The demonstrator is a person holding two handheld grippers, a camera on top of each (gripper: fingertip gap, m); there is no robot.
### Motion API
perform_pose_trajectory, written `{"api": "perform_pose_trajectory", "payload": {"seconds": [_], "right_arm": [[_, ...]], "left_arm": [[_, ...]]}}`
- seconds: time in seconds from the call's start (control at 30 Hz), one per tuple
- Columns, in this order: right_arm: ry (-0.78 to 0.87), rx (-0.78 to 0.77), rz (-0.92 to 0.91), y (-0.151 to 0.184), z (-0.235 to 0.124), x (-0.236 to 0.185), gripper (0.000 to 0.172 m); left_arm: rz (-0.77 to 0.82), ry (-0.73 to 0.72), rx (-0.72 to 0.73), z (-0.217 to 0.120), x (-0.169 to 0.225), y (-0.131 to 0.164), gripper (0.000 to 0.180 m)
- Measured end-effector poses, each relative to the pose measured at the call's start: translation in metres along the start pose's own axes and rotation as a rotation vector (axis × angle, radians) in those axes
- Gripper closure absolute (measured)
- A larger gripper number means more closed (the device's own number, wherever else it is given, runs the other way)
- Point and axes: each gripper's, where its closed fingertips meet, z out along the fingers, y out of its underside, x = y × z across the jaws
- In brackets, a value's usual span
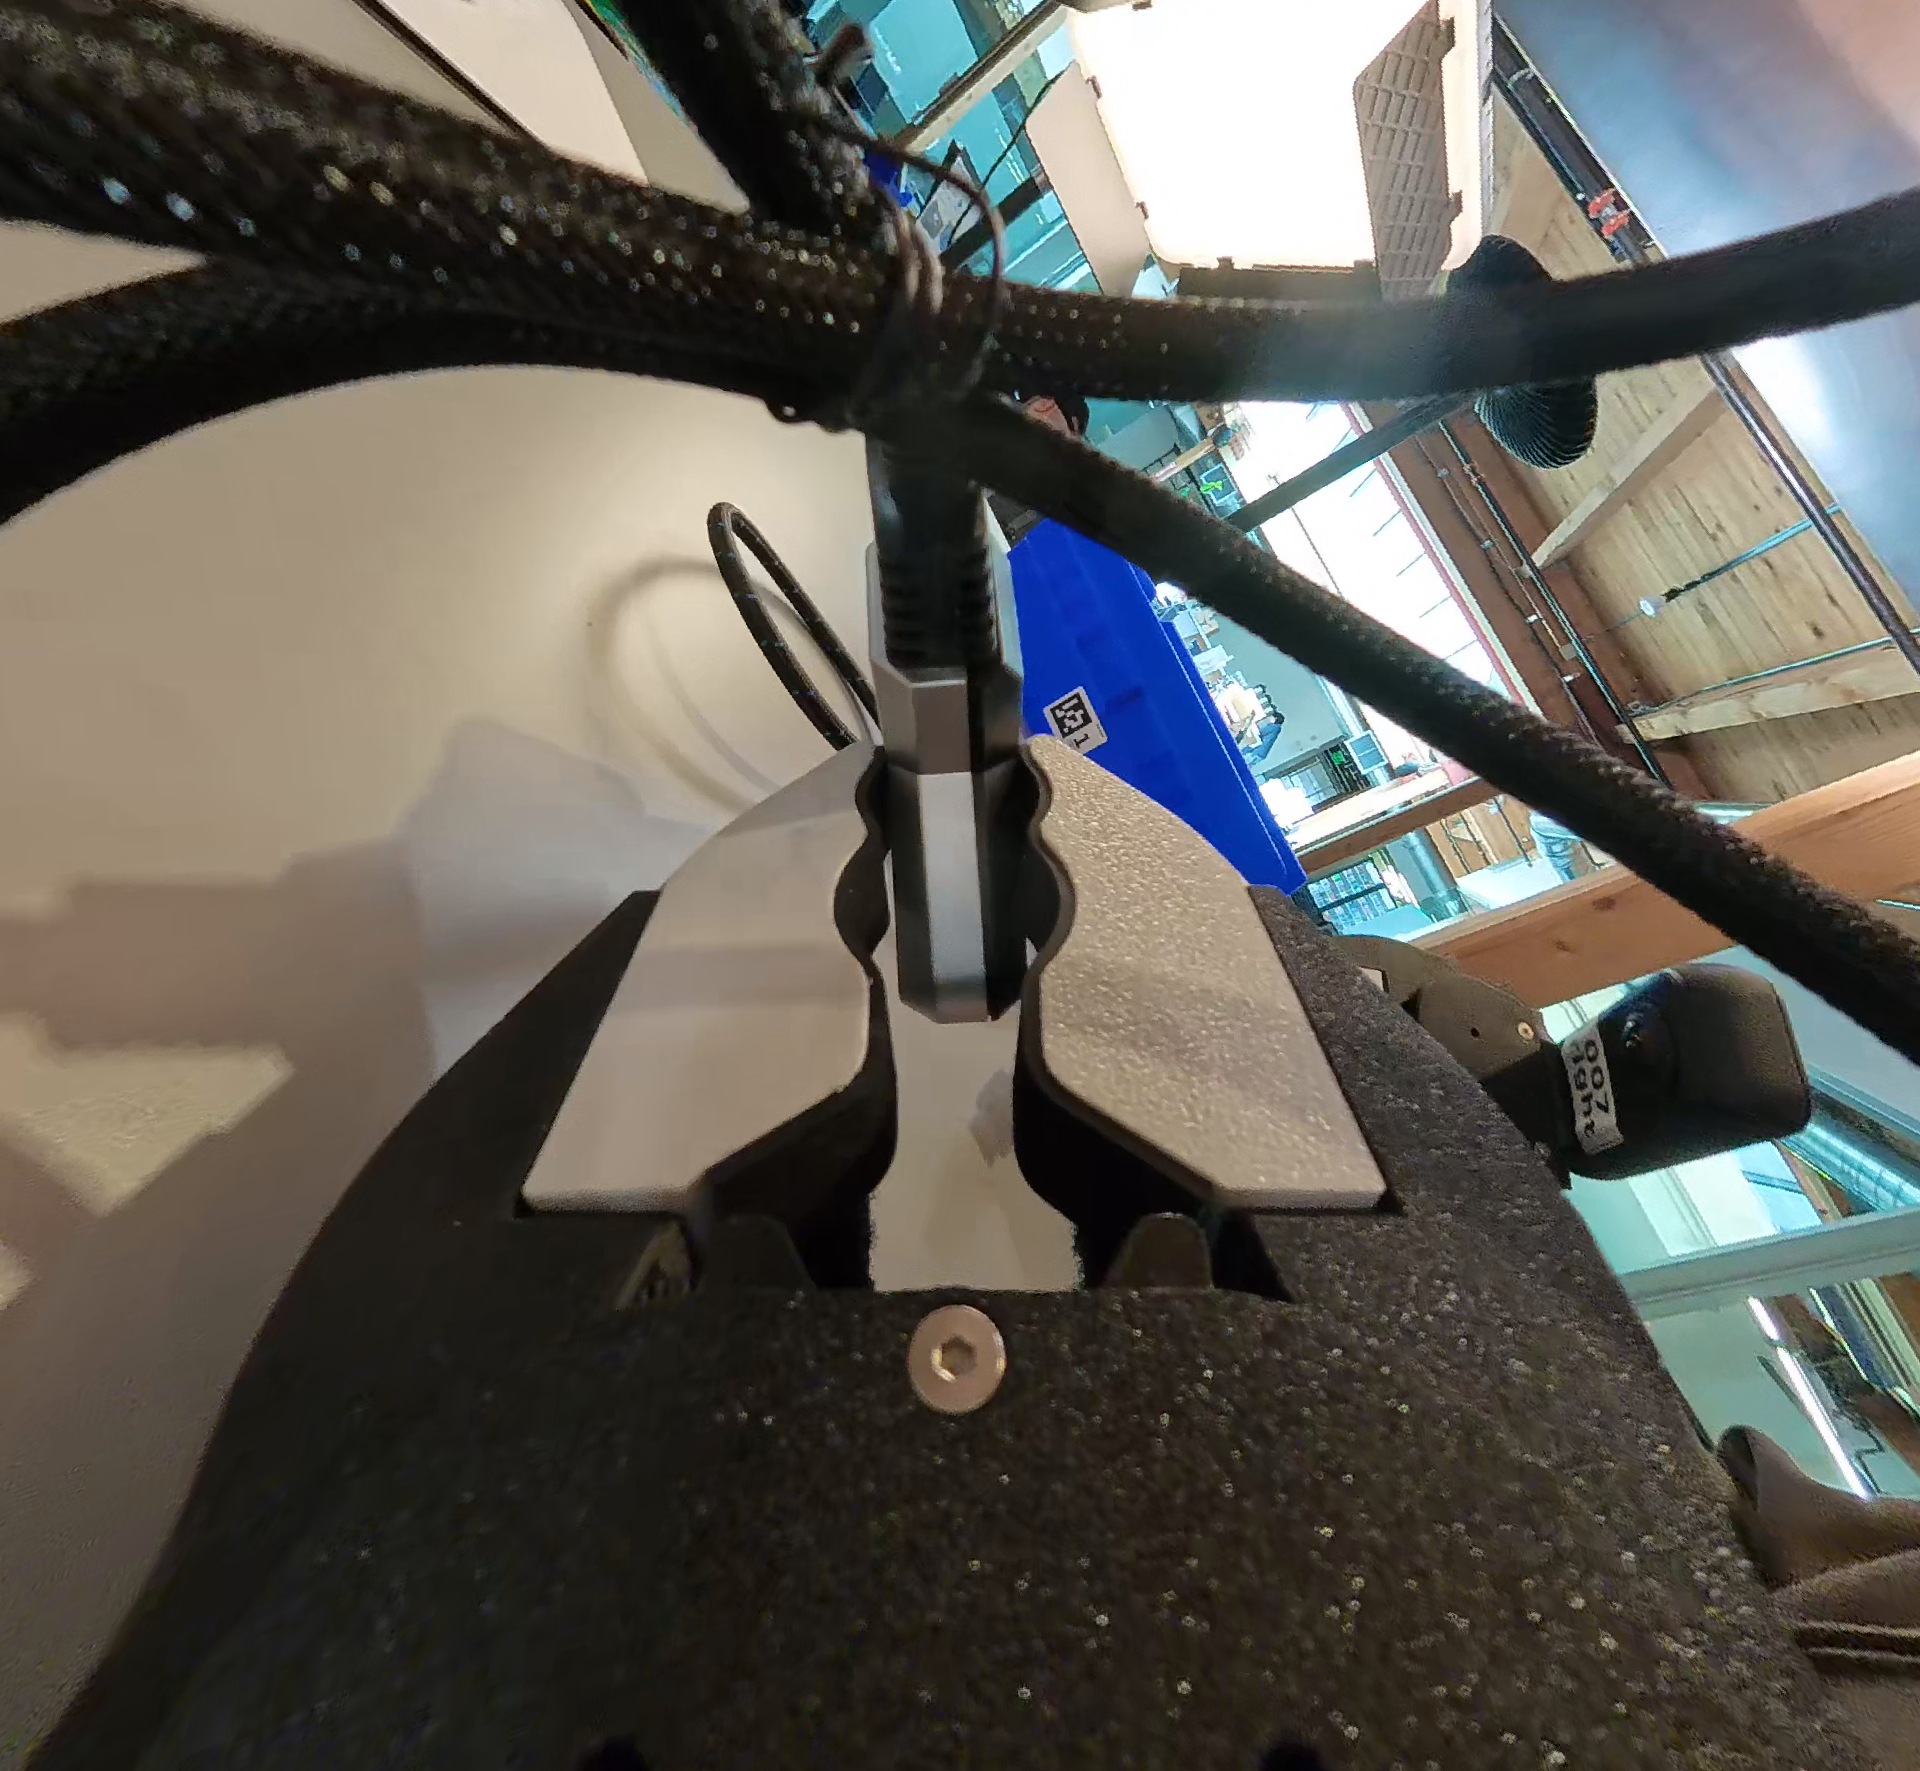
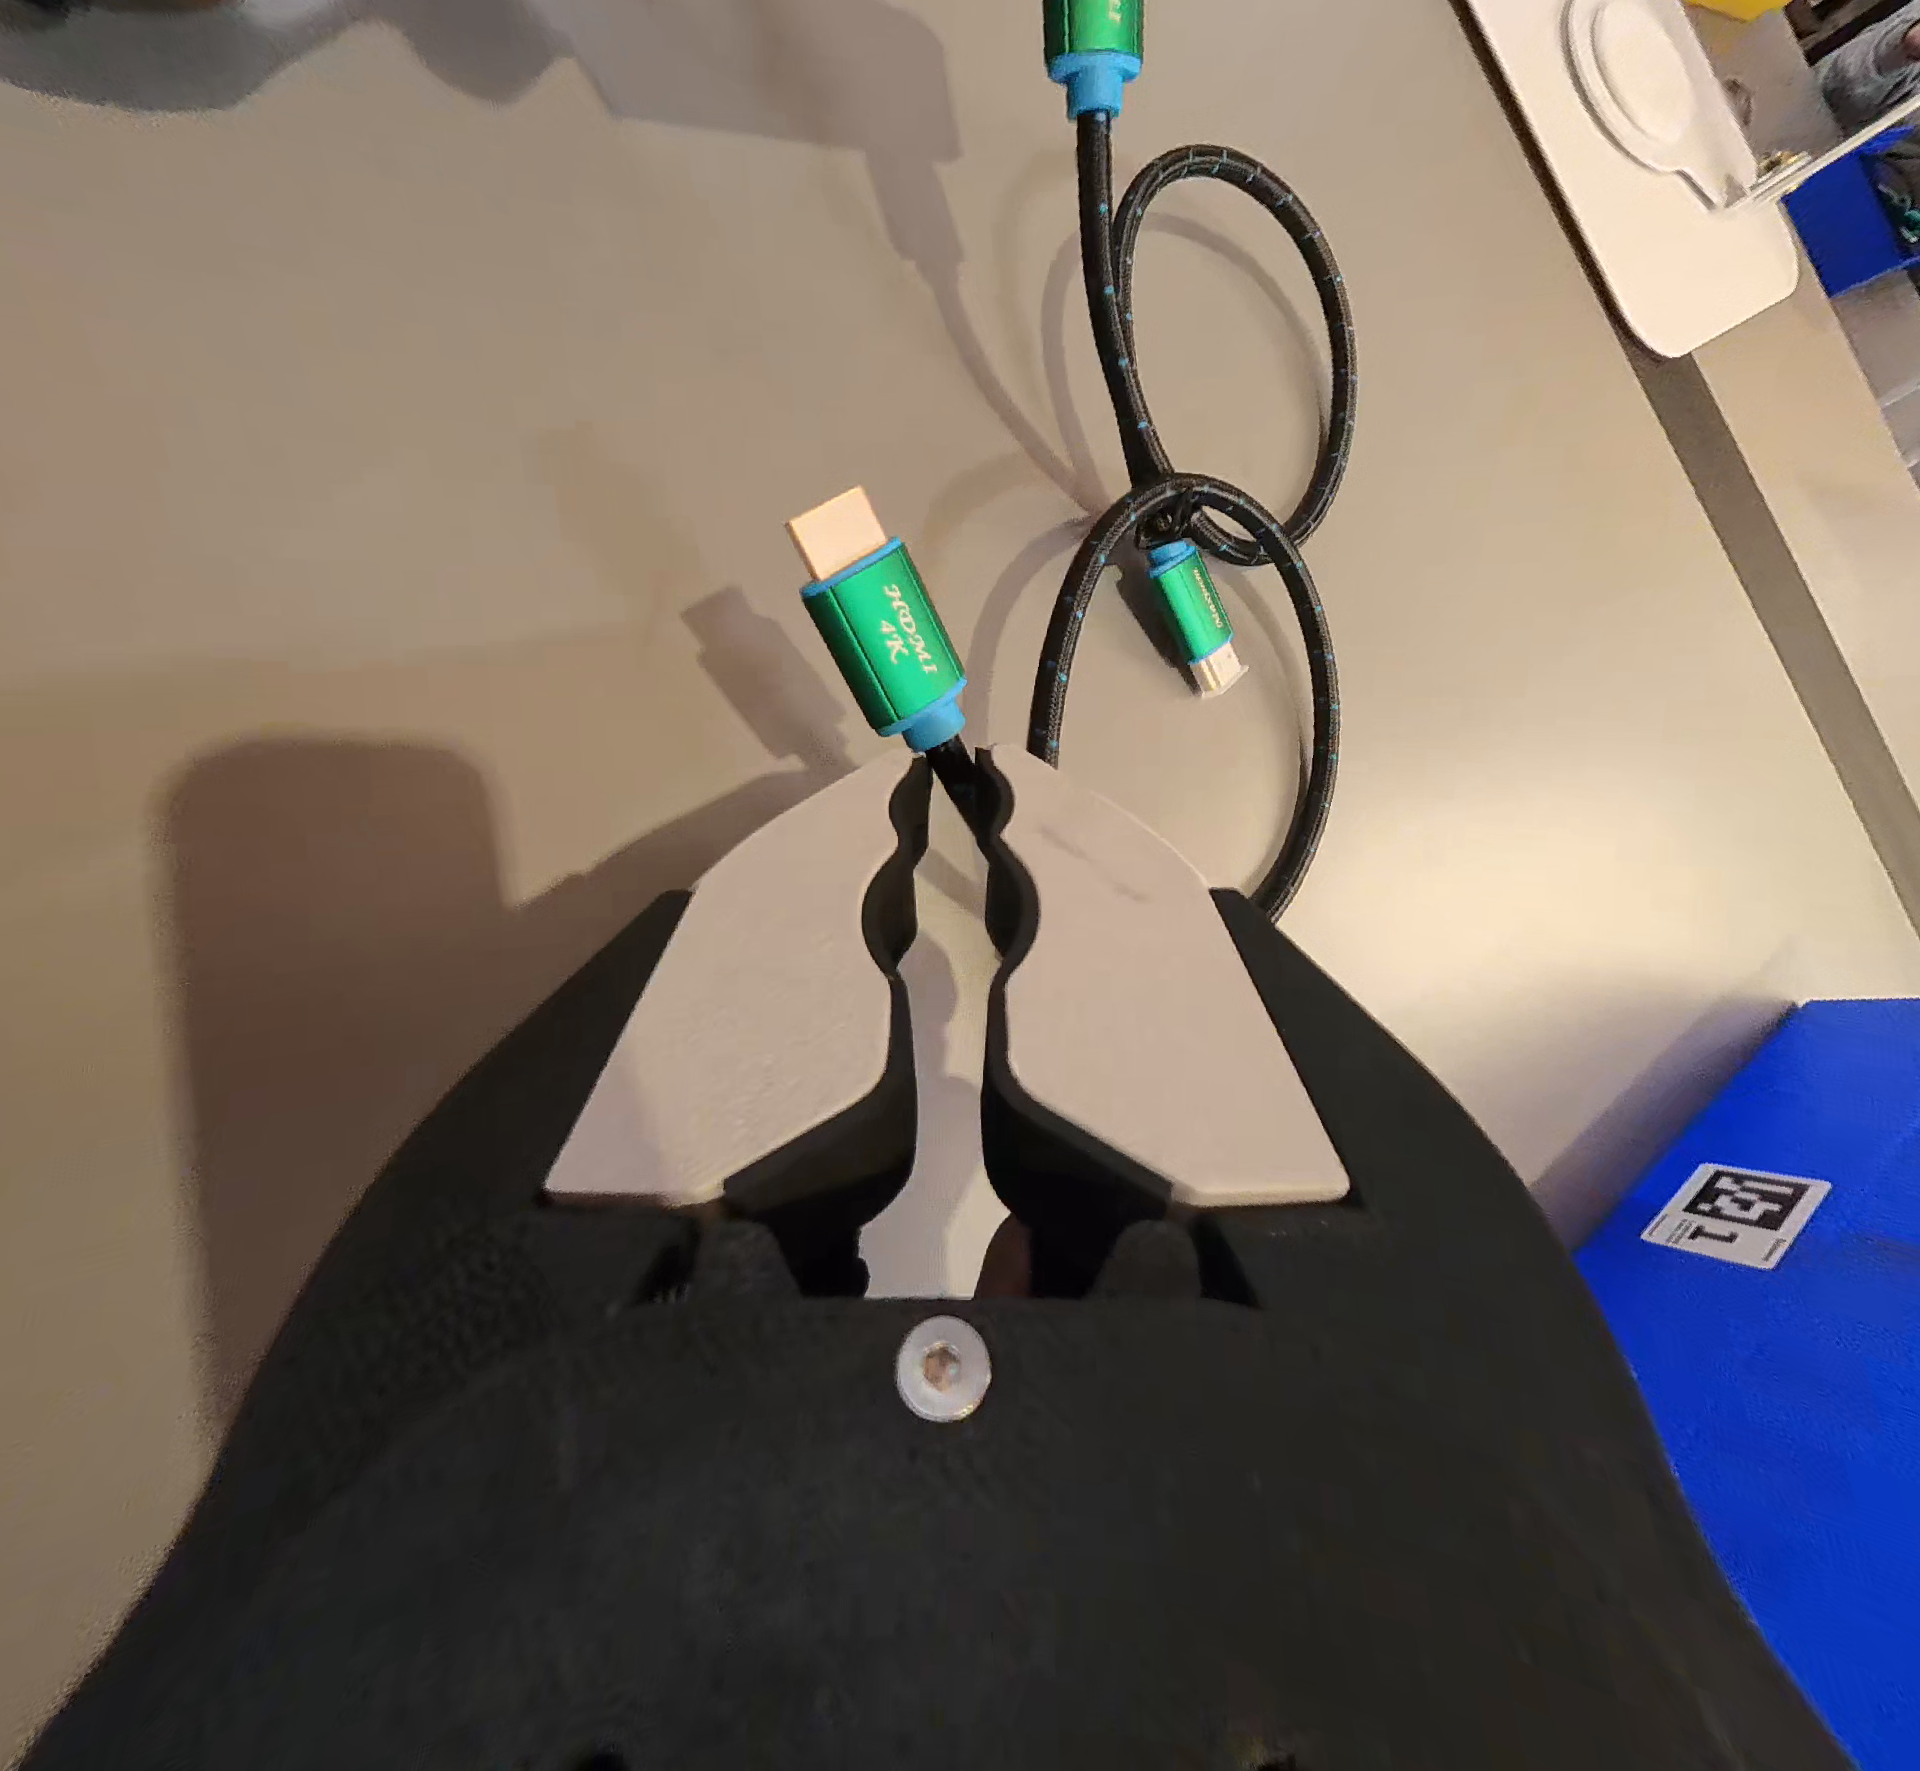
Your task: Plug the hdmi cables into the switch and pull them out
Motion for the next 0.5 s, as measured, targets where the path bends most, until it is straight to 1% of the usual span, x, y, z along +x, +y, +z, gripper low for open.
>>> {"api": "perform_pose_trajectory", "payload": {"seconds": [0.1, 0.2, 0.37, 0.43, 0.5], "right_arm": [[0.014, 0.015, -0.013, -0.002, -0.003, -0.002, 0.165], [0.037, 0.072, 0.006, -0.012, -0.013, 0.003, 0.165], [0.165, 0.177, 0.082, -0.027, -0.032, 0.032, 0.166], [0.175, 0.179, 0.126, -0.023, -0.035, 0.039, 0.166], [0.146, 0.127, 0.108, -0.013, -0.031, 0.033, 0.166]], "left_arm": [[0.005, -0.015, 0.009, -0.001, -0.004, -0.004, 0.159], [0.037, -0.024, 0.004, -0.001, -0.004, -0.006, 0.159], [0.082, -0.049, 0.005, -0.001, -0.005, -0.008, 0.160], [0.074, -0.052, 0.014, -0.004, -0.008, -0.010, 0.159], [0.058, -0.050, 0.025, -0.007, -0.010, -0.013, 0.160]]}}
